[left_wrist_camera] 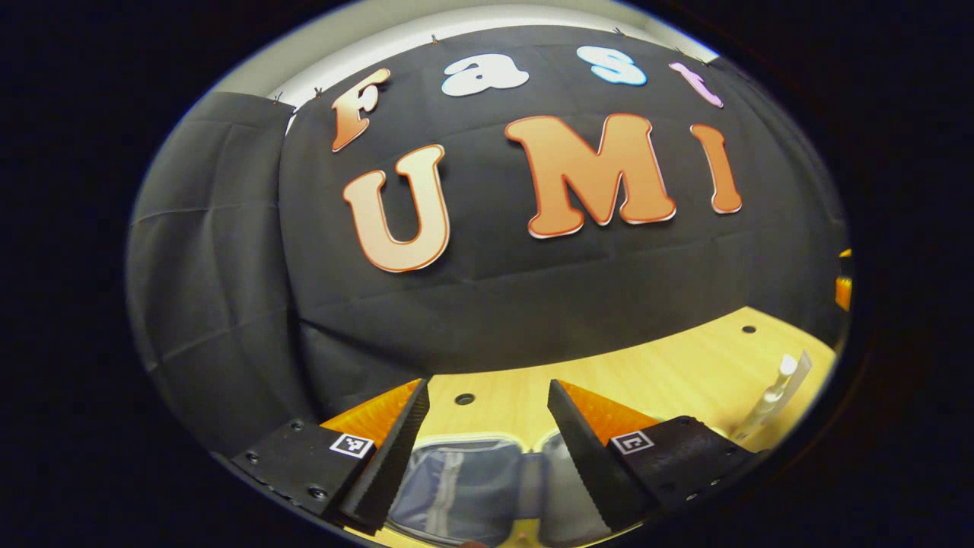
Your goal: First open the suitcase, pack the skin care products into it, and then close the suitcase.
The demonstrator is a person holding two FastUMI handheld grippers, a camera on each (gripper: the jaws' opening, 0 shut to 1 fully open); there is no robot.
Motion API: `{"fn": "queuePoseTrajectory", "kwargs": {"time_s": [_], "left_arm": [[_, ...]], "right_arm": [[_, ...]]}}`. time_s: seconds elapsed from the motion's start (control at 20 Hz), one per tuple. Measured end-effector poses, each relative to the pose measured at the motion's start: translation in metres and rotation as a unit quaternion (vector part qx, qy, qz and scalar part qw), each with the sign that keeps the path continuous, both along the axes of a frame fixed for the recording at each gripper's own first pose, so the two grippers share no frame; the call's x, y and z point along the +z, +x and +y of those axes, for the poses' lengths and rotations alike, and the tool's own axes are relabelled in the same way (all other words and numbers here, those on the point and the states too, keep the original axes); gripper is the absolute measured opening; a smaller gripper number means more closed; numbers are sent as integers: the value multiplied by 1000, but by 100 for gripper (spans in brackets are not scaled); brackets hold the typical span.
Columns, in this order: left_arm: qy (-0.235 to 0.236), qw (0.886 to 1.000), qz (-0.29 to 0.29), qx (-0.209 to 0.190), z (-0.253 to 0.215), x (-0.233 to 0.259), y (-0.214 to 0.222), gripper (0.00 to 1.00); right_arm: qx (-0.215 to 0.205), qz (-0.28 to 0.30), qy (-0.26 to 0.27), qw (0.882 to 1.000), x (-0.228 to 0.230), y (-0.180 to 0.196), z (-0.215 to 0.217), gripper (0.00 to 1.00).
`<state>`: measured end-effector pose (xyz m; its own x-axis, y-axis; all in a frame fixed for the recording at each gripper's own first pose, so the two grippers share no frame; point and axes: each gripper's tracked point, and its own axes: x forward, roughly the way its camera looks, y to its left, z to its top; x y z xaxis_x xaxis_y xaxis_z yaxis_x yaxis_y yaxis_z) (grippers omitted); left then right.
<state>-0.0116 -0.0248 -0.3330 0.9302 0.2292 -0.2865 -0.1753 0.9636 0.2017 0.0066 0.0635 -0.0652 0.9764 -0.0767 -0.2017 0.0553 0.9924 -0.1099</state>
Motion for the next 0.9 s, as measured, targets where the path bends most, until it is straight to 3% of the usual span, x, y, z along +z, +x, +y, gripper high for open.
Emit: {"fn": "queuePoseTrajectory", "kwargs": {"time_s": [0.3, 0.6, 0.9], "left_arm": [[-46, 998, 9, -53, -102, -22, -4, 98], [-51, 991, 37, -121, -202, -56, -11, 98], [-61, 982, 66, -164, -271, -93, -12, 99]], "right_arm": [[21, 12, 12, 1000, -16, -3, -14, 95], [37, 24, 17, 999, -31, -1, -26, 95], [48, 43, 13, 998, -48, -3, -41, 95]]}}
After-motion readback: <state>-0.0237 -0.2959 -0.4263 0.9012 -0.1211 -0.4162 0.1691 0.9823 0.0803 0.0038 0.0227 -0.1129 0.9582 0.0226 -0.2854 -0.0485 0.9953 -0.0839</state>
